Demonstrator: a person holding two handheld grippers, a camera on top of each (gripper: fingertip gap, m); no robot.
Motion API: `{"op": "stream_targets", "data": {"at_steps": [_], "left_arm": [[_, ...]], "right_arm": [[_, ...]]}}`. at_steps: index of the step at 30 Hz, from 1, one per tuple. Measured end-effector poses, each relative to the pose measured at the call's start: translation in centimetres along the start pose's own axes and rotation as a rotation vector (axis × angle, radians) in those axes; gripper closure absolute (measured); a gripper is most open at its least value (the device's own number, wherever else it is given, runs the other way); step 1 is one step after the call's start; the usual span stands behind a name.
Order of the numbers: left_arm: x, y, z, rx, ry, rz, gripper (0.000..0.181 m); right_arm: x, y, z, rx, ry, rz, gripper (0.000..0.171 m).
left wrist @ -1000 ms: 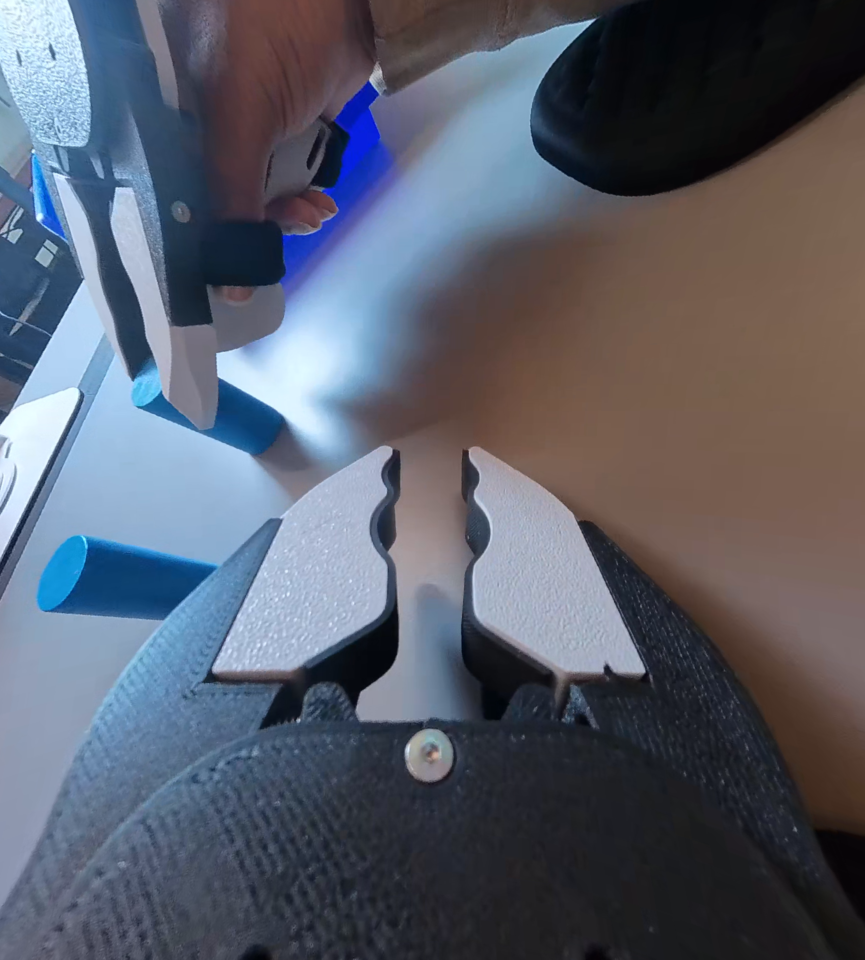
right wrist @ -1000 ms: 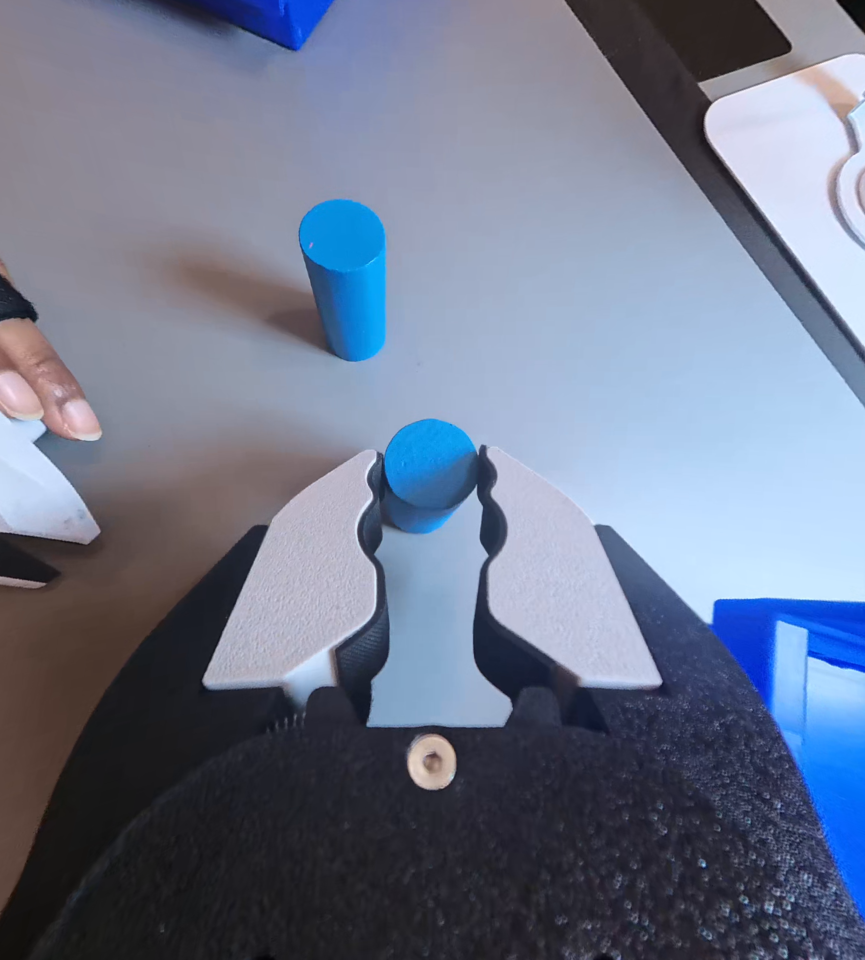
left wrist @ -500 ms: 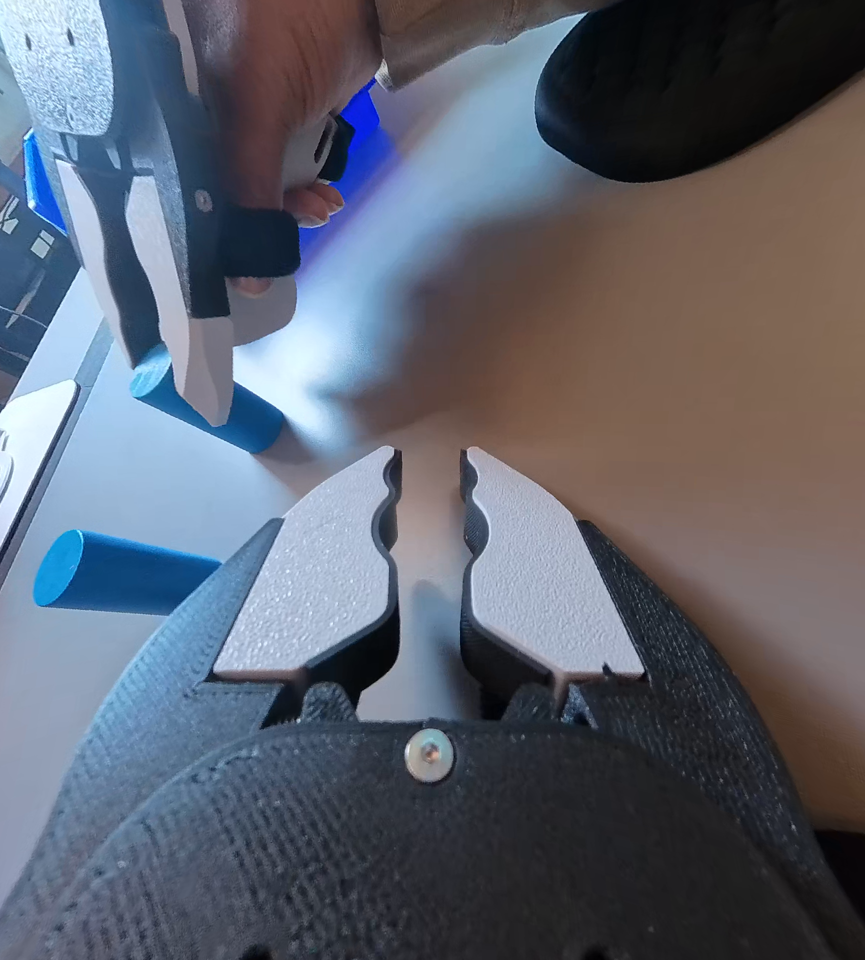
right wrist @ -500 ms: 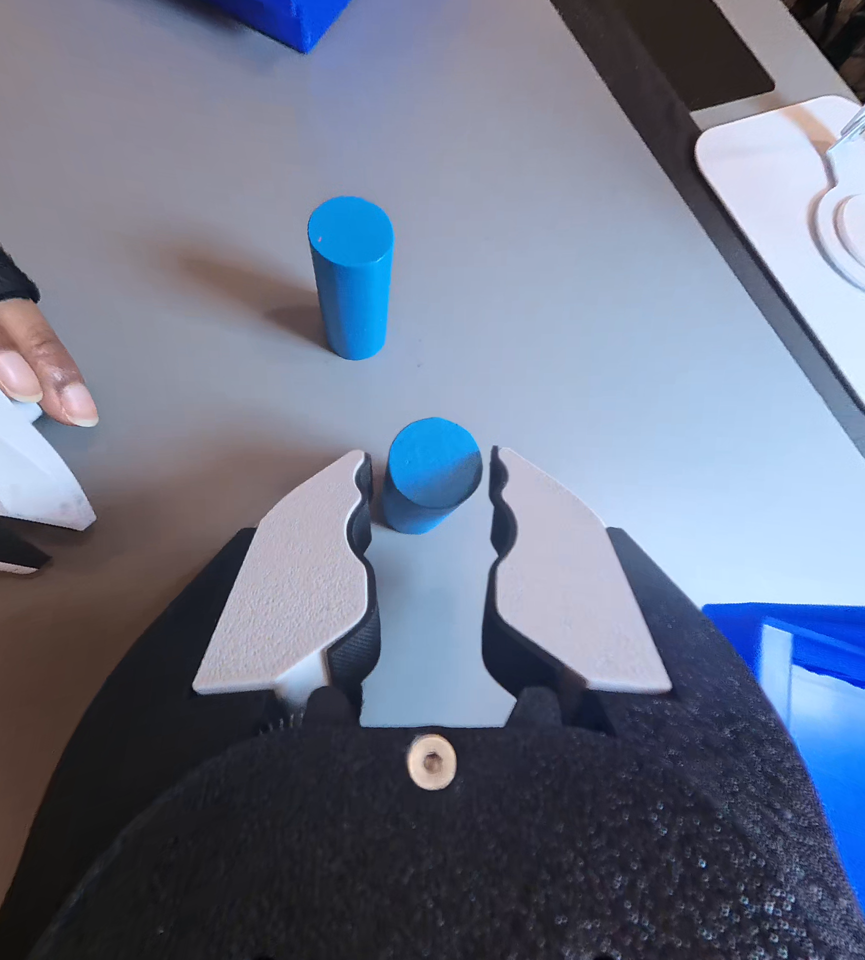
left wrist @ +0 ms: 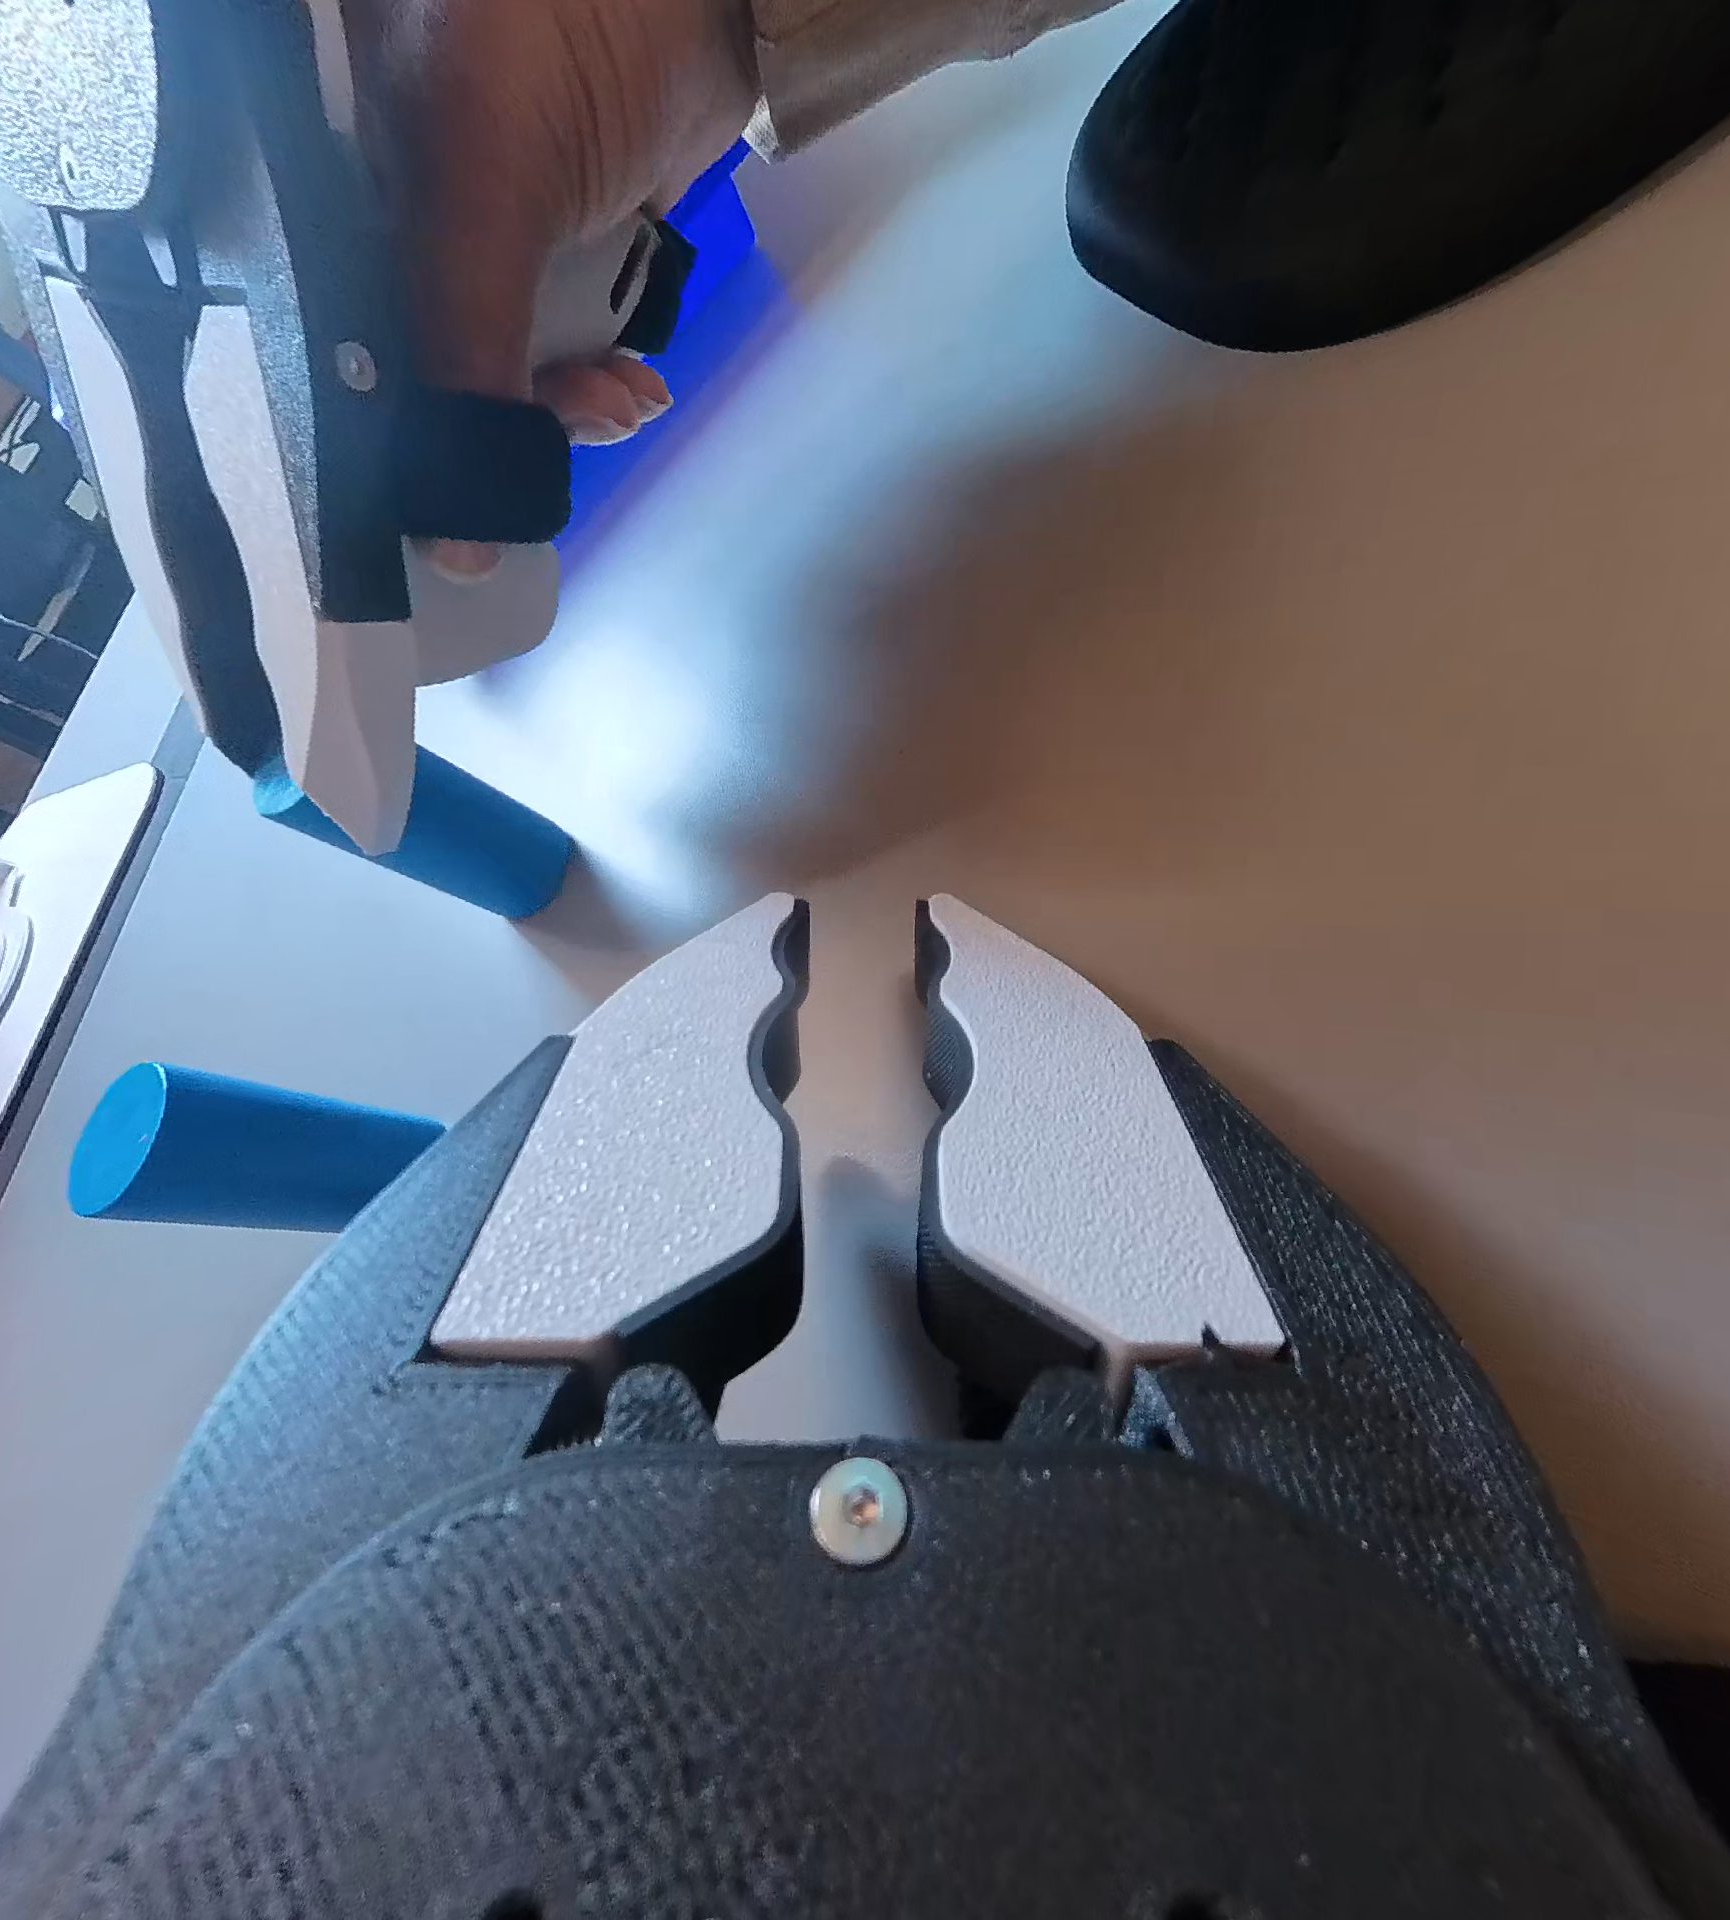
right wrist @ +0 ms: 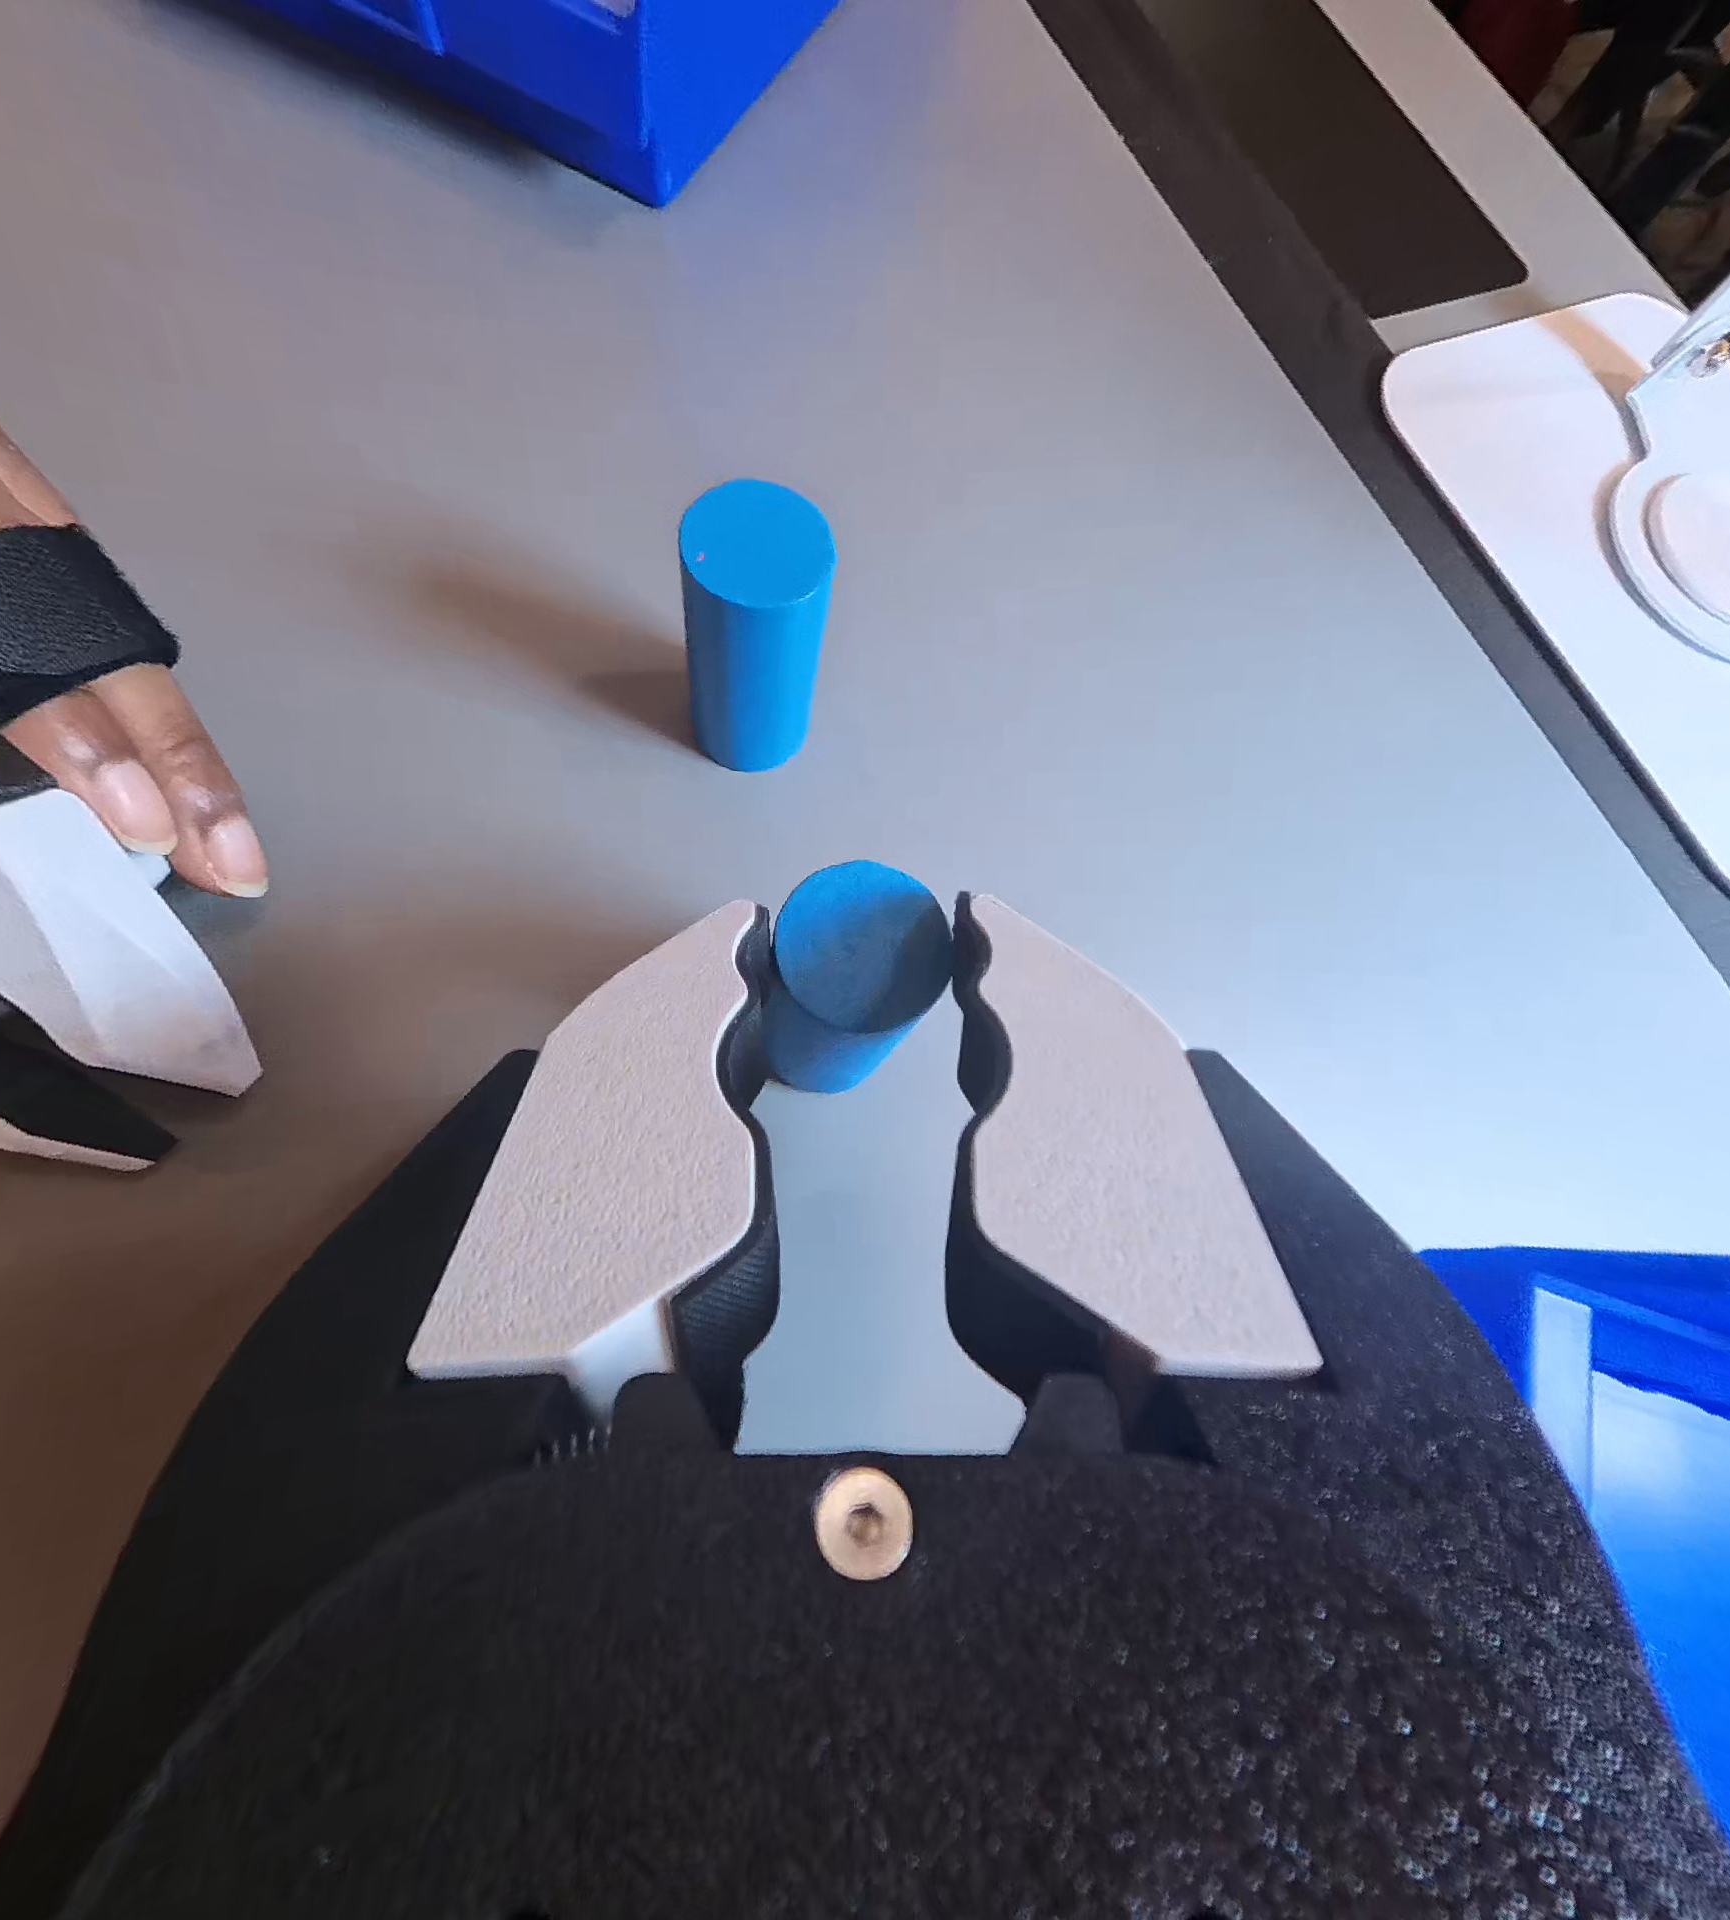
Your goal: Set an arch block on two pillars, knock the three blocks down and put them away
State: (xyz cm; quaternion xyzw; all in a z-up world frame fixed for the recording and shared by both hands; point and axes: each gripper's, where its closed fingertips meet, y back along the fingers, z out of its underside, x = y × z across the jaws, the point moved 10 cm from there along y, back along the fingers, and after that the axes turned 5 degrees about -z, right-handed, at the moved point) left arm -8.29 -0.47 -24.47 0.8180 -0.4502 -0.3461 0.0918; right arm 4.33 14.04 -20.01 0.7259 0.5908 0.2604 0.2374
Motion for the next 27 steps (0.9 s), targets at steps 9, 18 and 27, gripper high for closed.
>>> {"op": "stream_targets", "data": {"at_steps": [9, 18, 27], "left_arm": [[-0.1, 0.0, -0.1, 0.008, 0.002, -0.011, 0.161], [-9.7, 9.1, -1.7, 0.146, 0.279, -0.281, 0.141], [-22.0, 20.1, 7.1, -0.376, 0.591, -0.282, 0.116]], "right_arm": [[0.0, -0.2, 0.2, 0.003, 0.002, -0.002, 0.135], [0.9, 5.9, -1.0, 0.227, -0.033, 0.081, 0.119], [-0.3, 10.3, 3.3, 0.316, -0.132, 0.134, 0.12]]}}
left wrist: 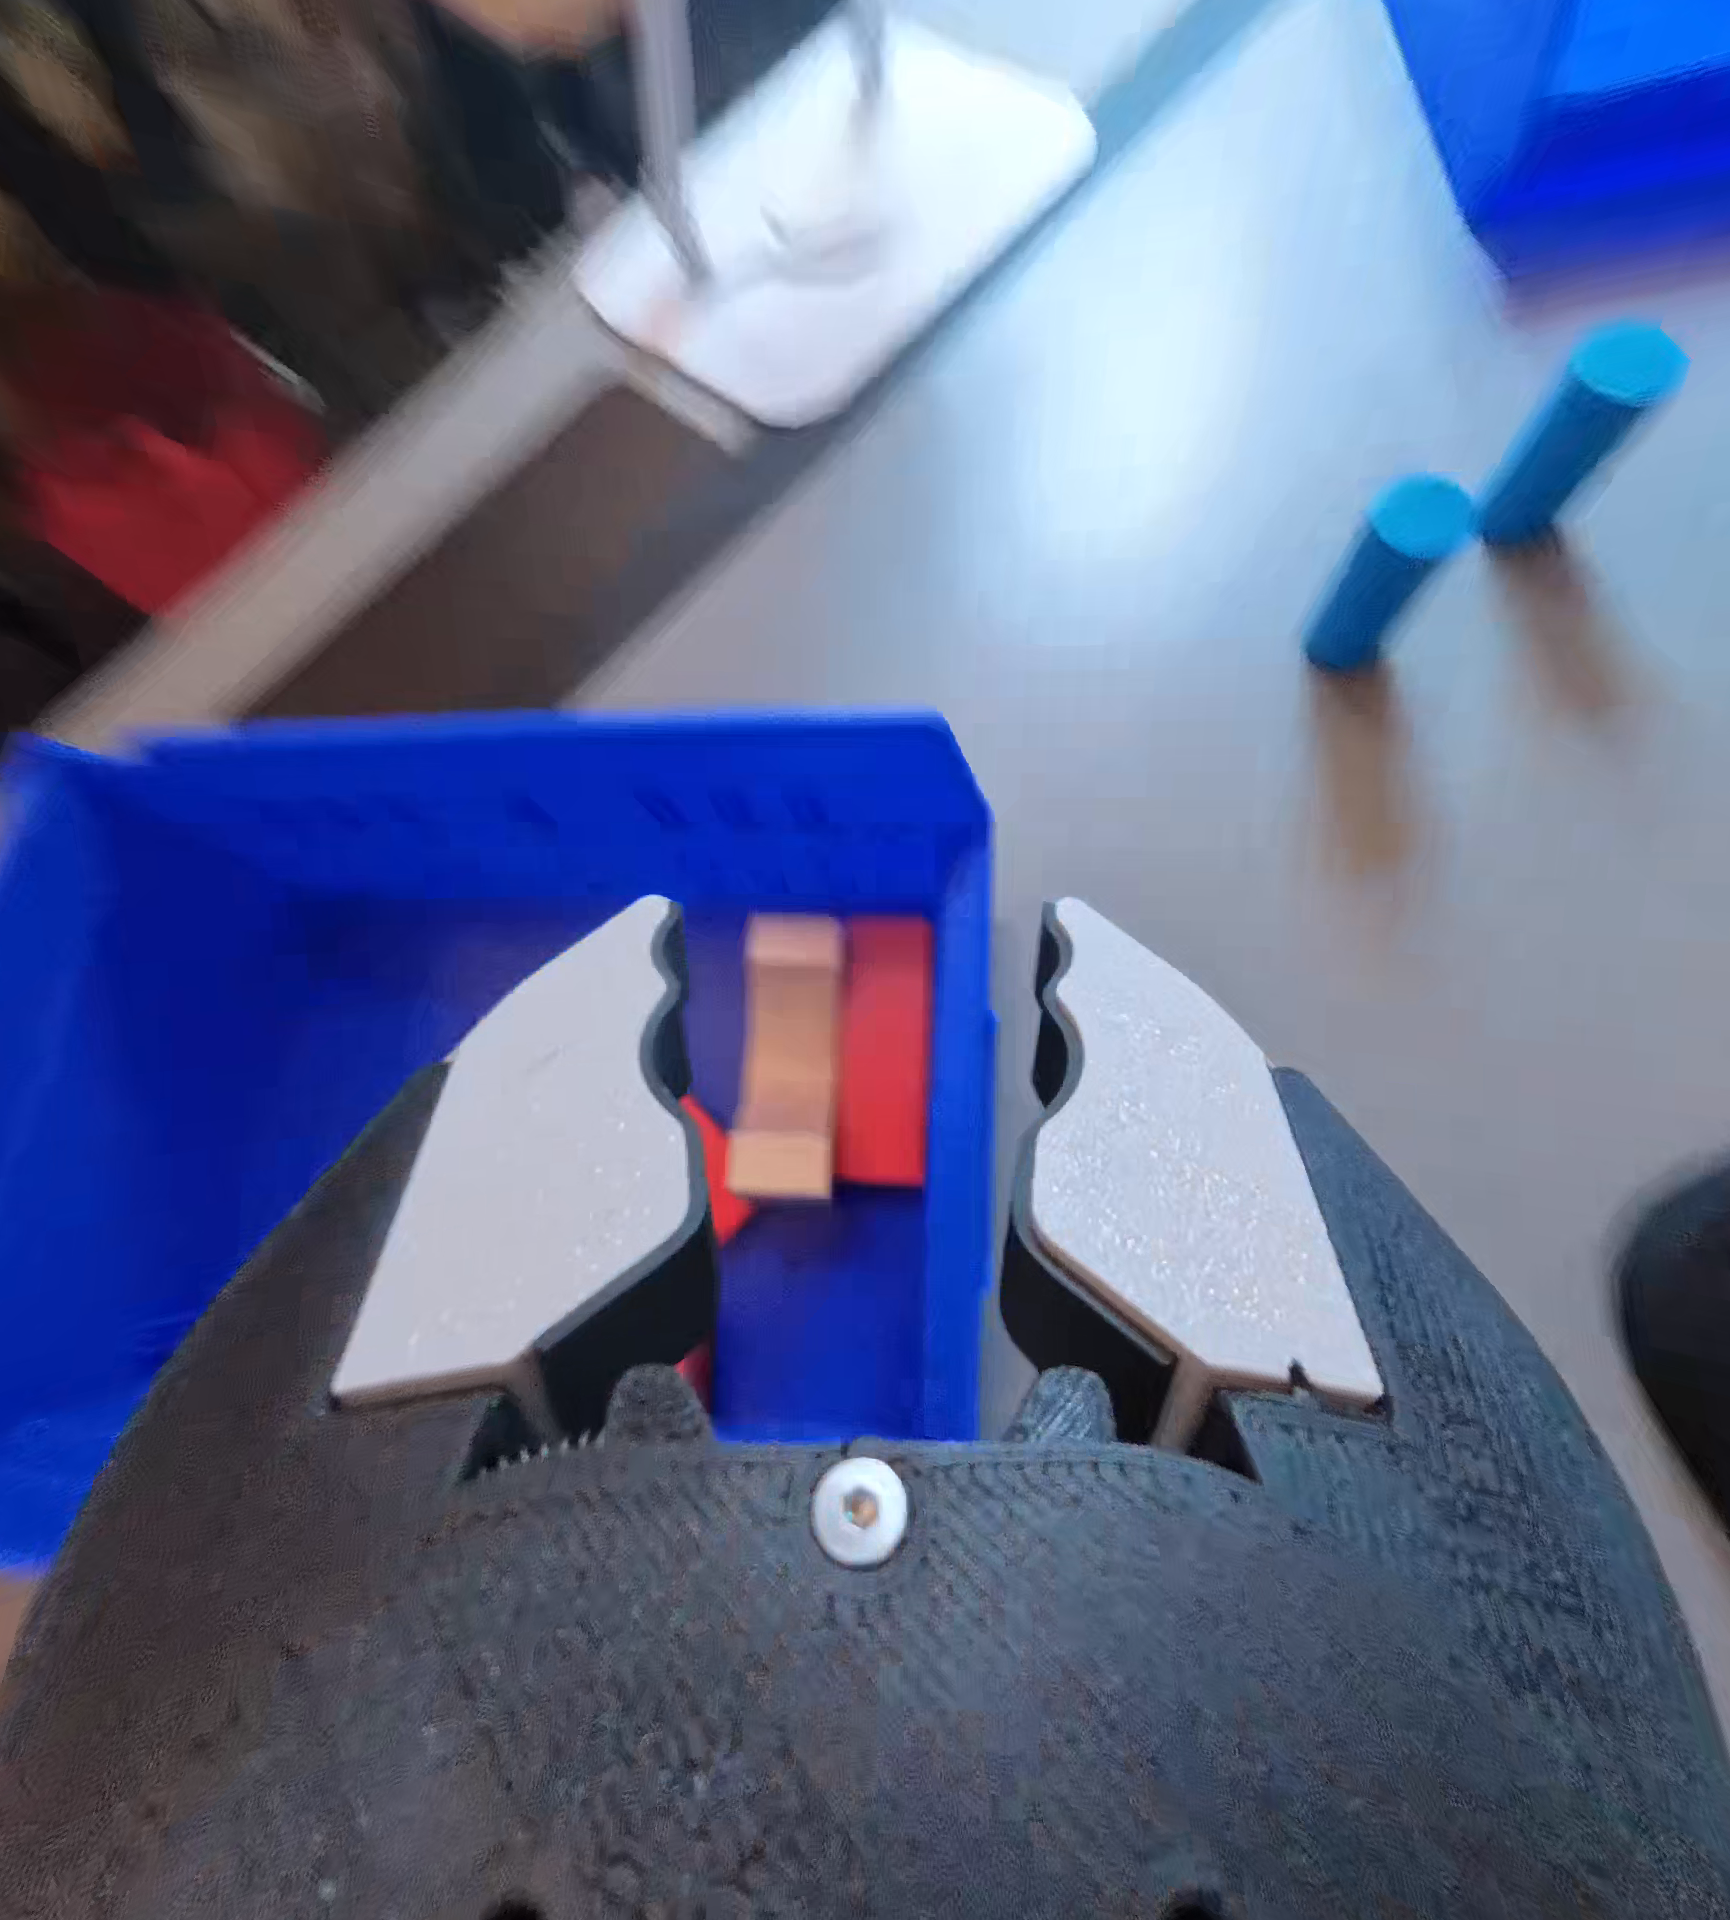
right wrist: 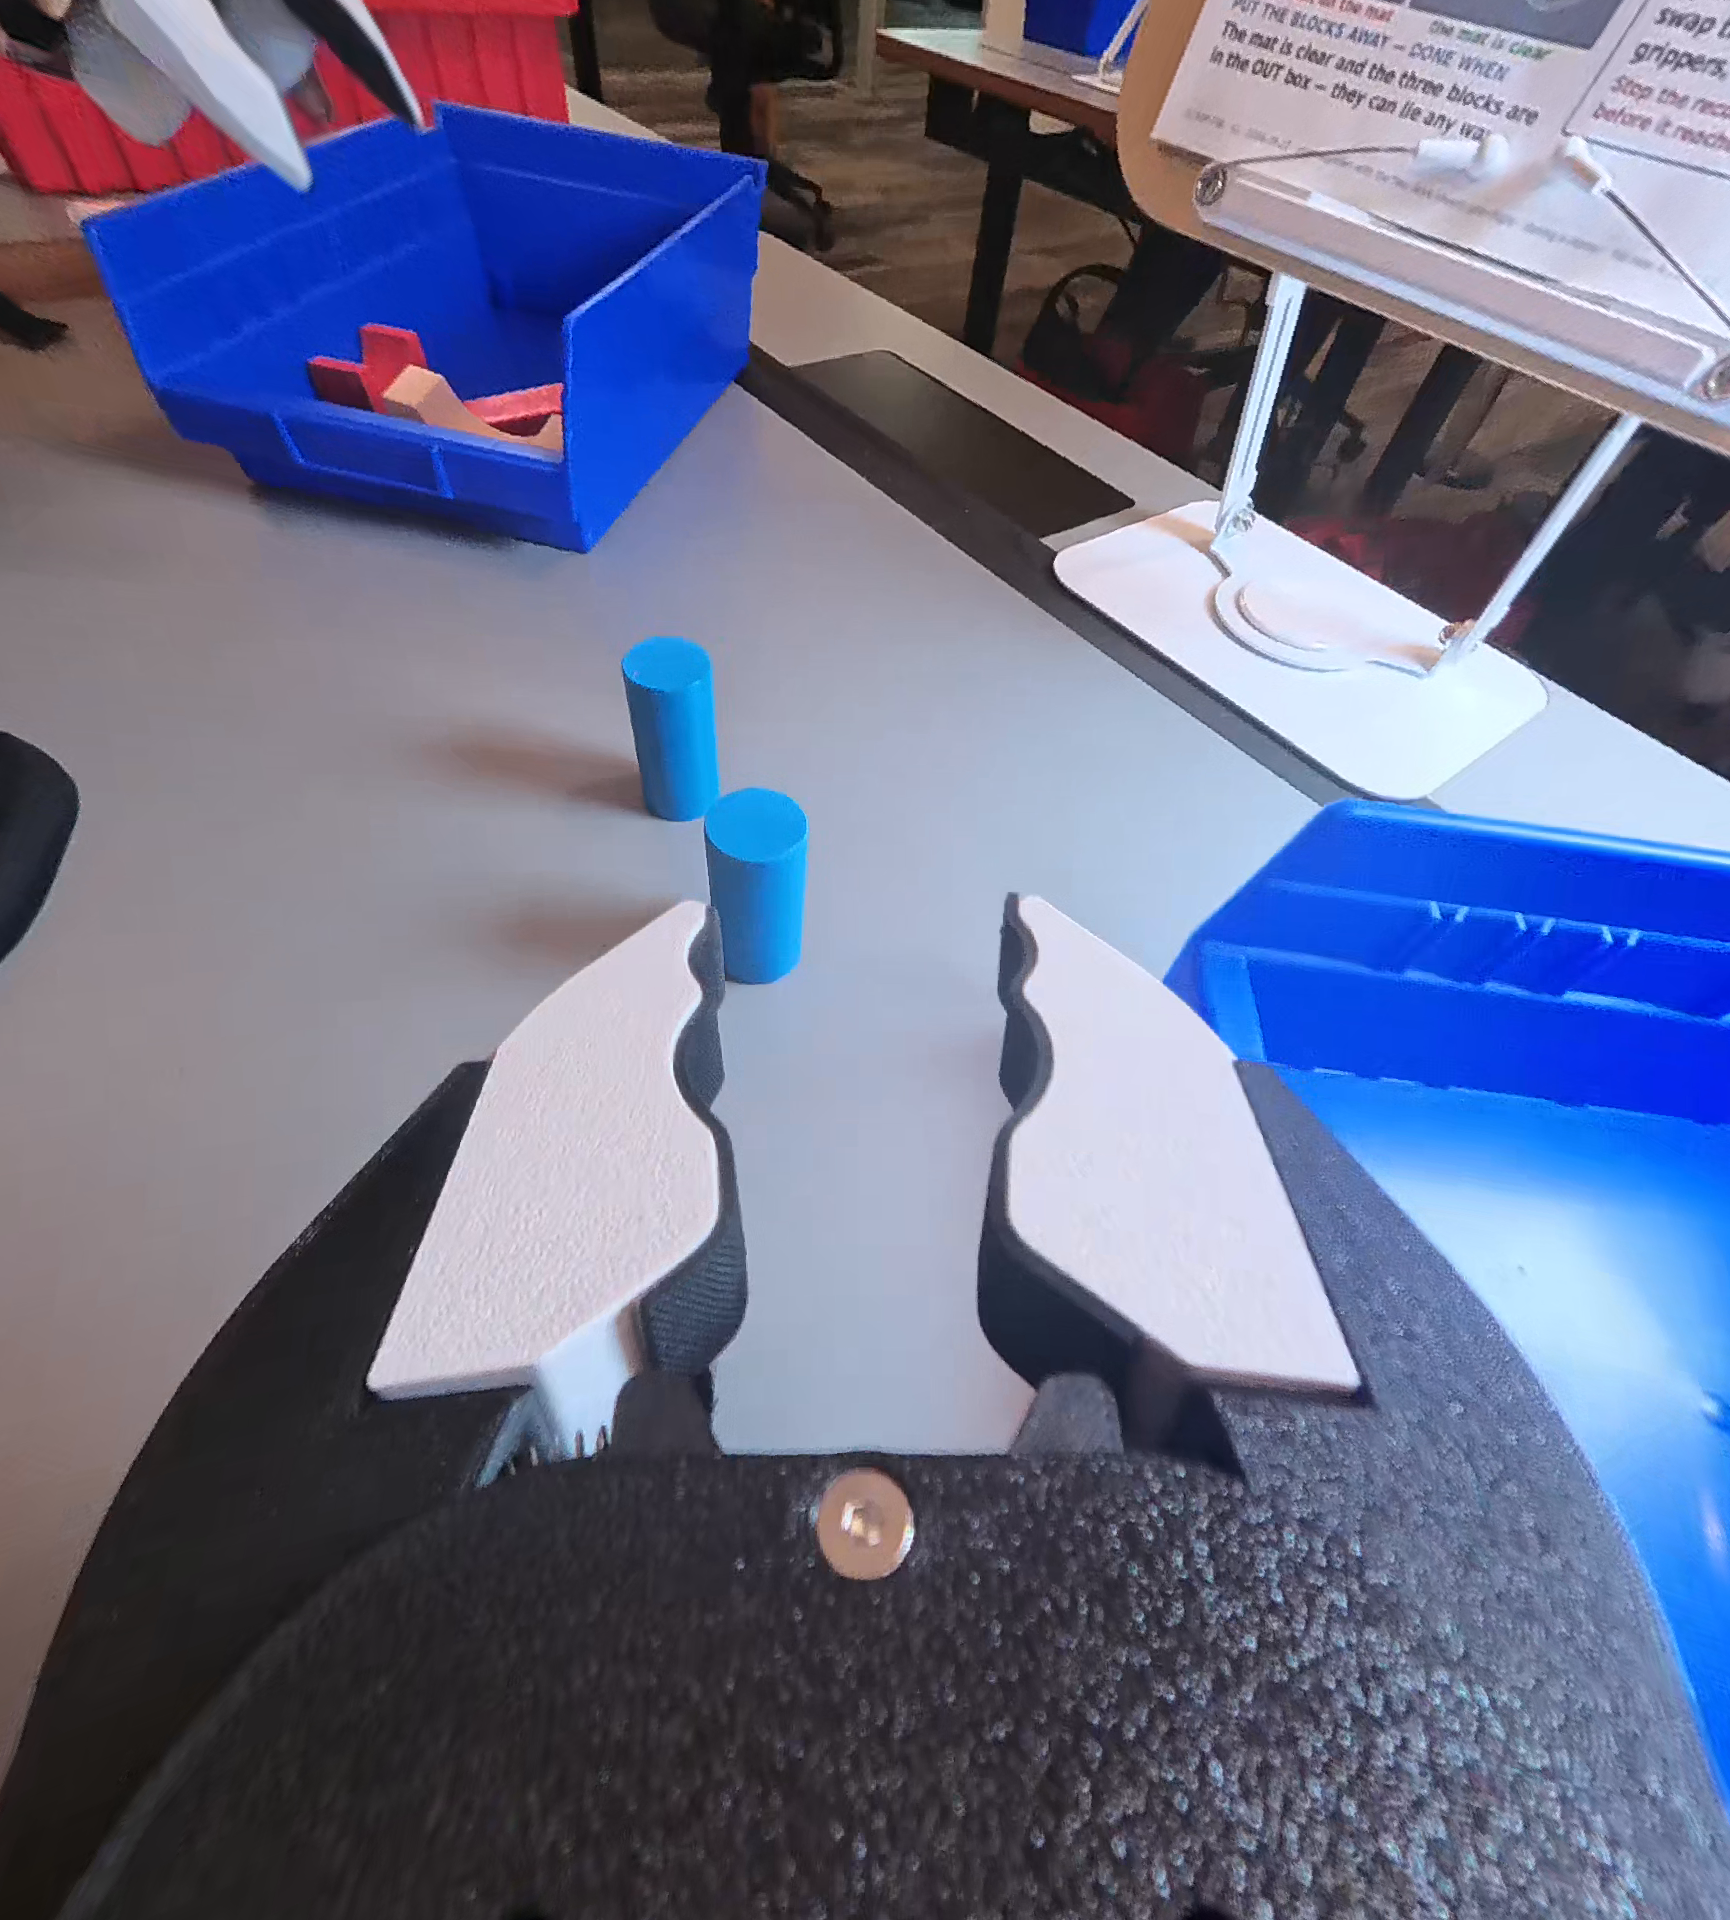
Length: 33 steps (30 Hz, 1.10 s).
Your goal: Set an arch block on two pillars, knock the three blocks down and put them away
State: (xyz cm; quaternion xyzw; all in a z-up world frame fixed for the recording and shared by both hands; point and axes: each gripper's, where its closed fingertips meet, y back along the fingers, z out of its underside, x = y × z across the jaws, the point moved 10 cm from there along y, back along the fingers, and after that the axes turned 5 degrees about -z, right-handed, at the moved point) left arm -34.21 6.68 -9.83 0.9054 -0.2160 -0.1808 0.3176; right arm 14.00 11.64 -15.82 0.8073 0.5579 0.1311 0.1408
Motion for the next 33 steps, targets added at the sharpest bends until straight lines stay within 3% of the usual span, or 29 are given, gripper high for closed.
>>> {"op": "stream_targets", "data": {"at_steps": [3, 10, 13, 16, 28, 33], "left_arm": [[-1.2, -2.8, 1.2, -0.192, 0.135, 0.262, 0.106], [-0.3, -10.6, 3.6, -0.634, -0.059, 0.296, 0.11], [0.6, -11.6, 3.3, -0.684, -0.126, 0.305, 0.121], [1.0, -12.4, 3.6, -0.751, -0.158, 0.288, 0.118], [1.4, -11.2, 3.8, -0.788, -0.308, 0.247, 0.123], [0.8, -9.9, 3.2, -0.731, -0.316, 0.247, 0.125]], "right_arm": [[-0.2, 0.6, 0.6, 0.001, -0.001, 0.013, 0.121], [0.1, 0.9, 1.6, -0.01, -0.027, 0.02, 0.122], [0.3, 1.4, 1.9, -0.008, -0.028, 0.032, 0.124], [0.4, 1.8, 1.9, 0.006, -0.035, 0.038, 0.126], [-0.1, 1.8, 1.6, 0.013, -0.01, 0.042, 0.128], [0.1, 1.7, 1.9, 0.006, -0.023, 0.04, 0.129]]}}
